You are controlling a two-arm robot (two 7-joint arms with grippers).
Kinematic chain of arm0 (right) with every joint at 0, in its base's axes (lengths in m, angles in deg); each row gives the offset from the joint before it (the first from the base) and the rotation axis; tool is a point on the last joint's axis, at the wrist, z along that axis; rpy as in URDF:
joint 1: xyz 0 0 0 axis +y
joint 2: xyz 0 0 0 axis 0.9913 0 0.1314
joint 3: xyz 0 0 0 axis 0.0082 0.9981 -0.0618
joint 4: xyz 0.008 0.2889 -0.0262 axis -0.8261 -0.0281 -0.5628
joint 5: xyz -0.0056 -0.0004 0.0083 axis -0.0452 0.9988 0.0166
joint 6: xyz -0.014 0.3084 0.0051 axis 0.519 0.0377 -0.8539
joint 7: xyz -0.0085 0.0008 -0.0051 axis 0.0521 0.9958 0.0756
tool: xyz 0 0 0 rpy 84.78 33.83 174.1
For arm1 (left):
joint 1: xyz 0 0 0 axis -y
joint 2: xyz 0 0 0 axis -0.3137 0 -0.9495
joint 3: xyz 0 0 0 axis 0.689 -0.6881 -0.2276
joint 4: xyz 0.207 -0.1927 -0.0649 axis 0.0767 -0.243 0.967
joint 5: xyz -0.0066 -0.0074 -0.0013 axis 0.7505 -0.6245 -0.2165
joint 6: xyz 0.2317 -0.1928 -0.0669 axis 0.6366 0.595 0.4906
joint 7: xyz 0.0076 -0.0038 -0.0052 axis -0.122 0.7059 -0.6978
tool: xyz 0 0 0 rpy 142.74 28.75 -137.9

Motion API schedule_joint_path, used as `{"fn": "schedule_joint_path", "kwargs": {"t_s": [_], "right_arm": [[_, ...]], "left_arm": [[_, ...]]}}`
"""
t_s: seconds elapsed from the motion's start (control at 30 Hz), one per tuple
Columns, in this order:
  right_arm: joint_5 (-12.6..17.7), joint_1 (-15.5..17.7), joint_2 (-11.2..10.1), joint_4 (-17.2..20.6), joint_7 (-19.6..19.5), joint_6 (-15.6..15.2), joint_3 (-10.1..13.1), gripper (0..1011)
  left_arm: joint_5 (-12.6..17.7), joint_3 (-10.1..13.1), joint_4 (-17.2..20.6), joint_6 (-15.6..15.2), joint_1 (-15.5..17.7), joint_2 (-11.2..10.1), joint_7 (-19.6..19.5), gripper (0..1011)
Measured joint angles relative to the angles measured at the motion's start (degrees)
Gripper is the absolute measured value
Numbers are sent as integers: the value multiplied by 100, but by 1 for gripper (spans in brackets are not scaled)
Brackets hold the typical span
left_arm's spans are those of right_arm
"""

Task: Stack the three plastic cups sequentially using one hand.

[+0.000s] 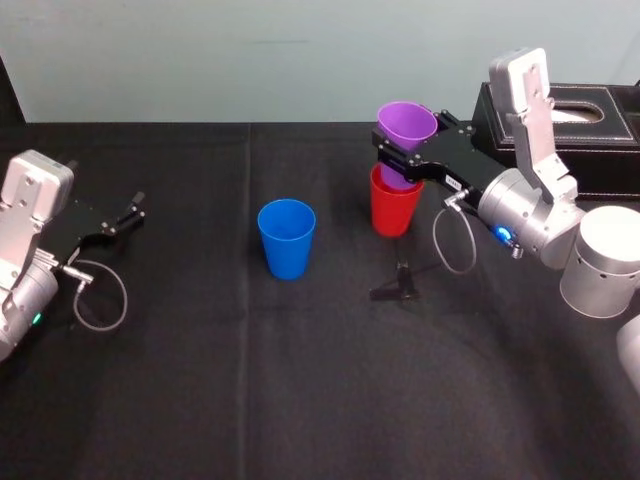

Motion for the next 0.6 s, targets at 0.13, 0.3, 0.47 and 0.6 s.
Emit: {"fn": "schedule_joint_path", "kwargs": {"t_s": [0.13,0.3,0.47,0.6], "right_arm": [[-19,6,16,-53,12,28,2,744],[-28,11,30,-98,33,50,8,744],[-47,10,52,-159,41,88,5,744],[-84,6,72,-228,41,152,-8,743]], "left_arm": [[0,0,0,0,0,0,0,1004],[0,0,0,0,0,0,0,1005],[0,0,0,0,0,0,0,1005],[0,0,0,0,0,0,0,1005]]}}
